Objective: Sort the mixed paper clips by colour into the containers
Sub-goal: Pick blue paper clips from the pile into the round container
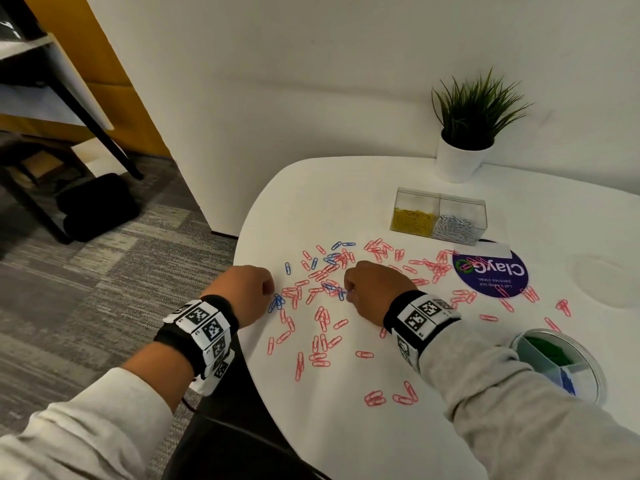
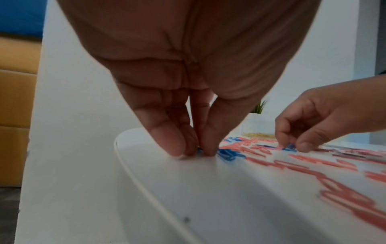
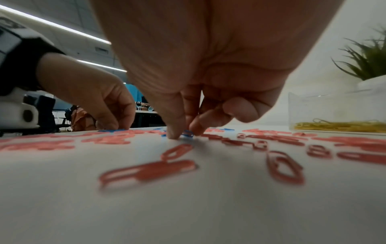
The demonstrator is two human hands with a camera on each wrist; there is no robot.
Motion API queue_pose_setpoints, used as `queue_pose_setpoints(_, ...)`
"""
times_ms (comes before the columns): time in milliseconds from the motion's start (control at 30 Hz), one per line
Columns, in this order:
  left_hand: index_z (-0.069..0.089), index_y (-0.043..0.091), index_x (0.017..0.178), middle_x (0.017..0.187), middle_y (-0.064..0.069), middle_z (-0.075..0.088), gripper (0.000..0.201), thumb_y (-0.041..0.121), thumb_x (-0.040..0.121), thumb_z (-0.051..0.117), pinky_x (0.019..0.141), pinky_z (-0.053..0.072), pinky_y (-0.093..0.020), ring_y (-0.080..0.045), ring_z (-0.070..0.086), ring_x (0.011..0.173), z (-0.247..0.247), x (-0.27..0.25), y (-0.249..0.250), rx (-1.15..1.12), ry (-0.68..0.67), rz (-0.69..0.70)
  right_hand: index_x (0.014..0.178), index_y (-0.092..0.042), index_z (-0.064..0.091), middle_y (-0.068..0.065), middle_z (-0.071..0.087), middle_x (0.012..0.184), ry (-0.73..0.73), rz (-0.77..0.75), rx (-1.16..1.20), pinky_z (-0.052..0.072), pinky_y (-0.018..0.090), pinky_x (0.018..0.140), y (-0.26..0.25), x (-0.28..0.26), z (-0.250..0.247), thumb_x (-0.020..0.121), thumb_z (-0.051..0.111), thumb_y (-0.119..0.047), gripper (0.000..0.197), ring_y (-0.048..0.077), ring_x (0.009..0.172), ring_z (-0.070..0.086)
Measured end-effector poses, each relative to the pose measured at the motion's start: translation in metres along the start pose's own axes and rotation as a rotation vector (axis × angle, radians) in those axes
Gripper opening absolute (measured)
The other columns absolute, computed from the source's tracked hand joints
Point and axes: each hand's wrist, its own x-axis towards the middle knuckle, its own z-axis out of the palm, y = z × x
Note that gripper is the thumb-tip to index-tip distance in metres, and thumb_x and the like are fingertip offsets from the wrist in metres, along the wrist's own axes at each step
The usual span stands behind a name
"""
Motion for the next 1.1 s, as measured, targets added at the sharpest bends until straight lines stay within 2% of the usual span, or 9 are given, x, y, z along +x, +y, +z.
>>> queue_pose_setpoints(200, 0.054, 0.029, 0.091, 0.084, 0.009, 0.058, 0.010, 0.021, 0.085, 0.052, 0.064, 0.048, -0.028, -0.013, 0.055, 0.077, 0.005, -0.001, 0.001, 0.003, 0.037, 0.021, 0.109, -0.017, 0.053, 0.004, 0.059, 0.104, 0.014, 0.036, -0.010, 0.045, 0.033, 0.072, 0.000, -0.003, -0.001, 0.096, 0.046, -0.022, 0.016, 0.022, 0.085, 0.056)
queue_pose_setpoints(333, 0.054, 0.027, 0.100, 0.086, 0.010, 0.060, 0.013, 0.034, 0.090, 0.058, 0.068, 0.047, -0.029, -0.013, 0.058, 0.080, 0.002, 0.004, -0.009, -0.128, 0.100, -0.026, 0.110, -0.018, 0.052, 0.001, 0.053, 0.103, 0.062, 0.032, 0.033, 0.043, 0.032, 0.074, -0.003, -0.004, -0.005, 0.094, 0.049, -0.020, 0.017, 0.021, 0.087, 0.052)
queue_pose_setpoints(433, 0.063, 0.026, 0.094, 0.087, 0.006, 0.060, 0.020, 0.045, 0.089, 0.062, 0.074, 0.053, -0.033, -0.016, 0.060, 0.081, 0.005, 0.008, -0.009, -0.052, 0.062, 0.010, 0.096, -0.020, 0.048, -0.003, 0.046, 0.091, 0.081, 0.043, 0.097, 0.039, 0.031, 0.070, -0.005, -0.003, -0.009, 0.093, 0.049, -0.017, 0.004, 0.021, 0.081, 0.048)
queue_pose_setpoints(533, 0.070, 0.025, 0.101, 0.097, 0.003, 0.060, 0.017, 0.030, 0.092, 0.057, 0.079, 0.054, -0.035, -0.020, 0.060, 0.088, 0.005, 0.009, -0.009, 0.016, 0.058, 0.053, 0.089, -0.020, 0.045, -0.004, 0.047, 0.077, 0.058, 0.028, 0.146, 0.035, 0.029, 0.059, -0.007, -0.002, -0.011, 0.094, 0.043, -0.012, 0.010, 0.019, 0.071, 0.048)
queue_pose_setpoints(600, 0.071, 0.026, 0.100, 0.100, 0.003, 0.060, 0.019, 0.024, 0.093, 0.053, 0.081, 0.053, -0.033, -0.019, 0.060, 0.090, 0.002, 0.009, -0.010, 0.022, 0.047, 0.073, 0.085, -0.020, 0.041, -0.006, 0.041, 0.074, 0.031, -0.009, 0.136, 0.028, 0.026, 0.055, -0.009, -0.002, -0.010, 0.097, 0.038, -0.011, 0.015, 0.013, 0.064, 0.041)
queue_pose_setpoints(733, 0.068, 0.027, 0.091, 0.091, 0.008, 0.060, 0.012, 0.027, 0.091, 0.056, 0.076, 0.052, -0.031, -0.015, 0.059, 0.084, 0.001, 0.007, -0.010, -0.008, 0.051, 0.086, 0.077, -0.026, 0.036, -0.005, 0.041, 0.080, -0.029, -0.006, 0.118, 0.031, 0.026, 0.059, -0.010, -0.001, -0.009, 0.100, 0.042, -0.025, 0.024, 0.016, 0.072, 0.044)
queue_pose_setpoints(867, 0.062, 0.027, 0.087, 0.086, 0.009, 0.060, 0.008, 0.028, 0.089, 0.054, 0.074, 0.055, -0.035, -0.013, 0.058, 0.078, 0.005, 0.003, -0.011, -0.061, 0.032, 0.072, 0.100, -0.019, 0.053, -0.003, 0.050, 0.092, -0.046, 0.016, 0.055, 0.040, 0.030, 0.072, -0.008, 0.001, -0.007, 0.100, 0.047, -0.043, 0.025, 0.015, 0.079, 0.048)
queue_pose_setpoints(967, 0.060, 0.025, 0.086, 0.080, 0.008, 0.064, 0.007, 0.025, 0.090, 0.056, 0.065, 0.054, -0.029, -0.012, 0.061, 0.073, 0.001, 0.004, -0.011, -0.193, 0.034, 0.041, 0.106, -0.017, 0.055, 0.002, 0.057, 0.103, 0.000, 0.048, 0.024, 0.041, 0.030, 0.071, -0.005, 0.004, -0.003, 0.099, 0.050, -0.031, 0.017, 0.017, 0.081, 0.051)
queue_pose_setpoints(1100, 0.059, 0.015, 0.095, 0.081, -0.005, 0.072, 0.015, 0.004, 0.093, 0.050, 0.056, 0.057, -0.031, -0.021, 0.067, 0.067, -0.003, 0.008, -0.013, -0.661, -0.011, -0.113, 0.106, -0.017, 0.057, 0.003, 0.058, 0.106, 0.012, 0.069, 0.043, 0.041, 0.028, 0.071, -0.002, 0.003, -0.002, 0.093, 0.052, -0.019, 0.015, 0.017, 0.082, 0.051)
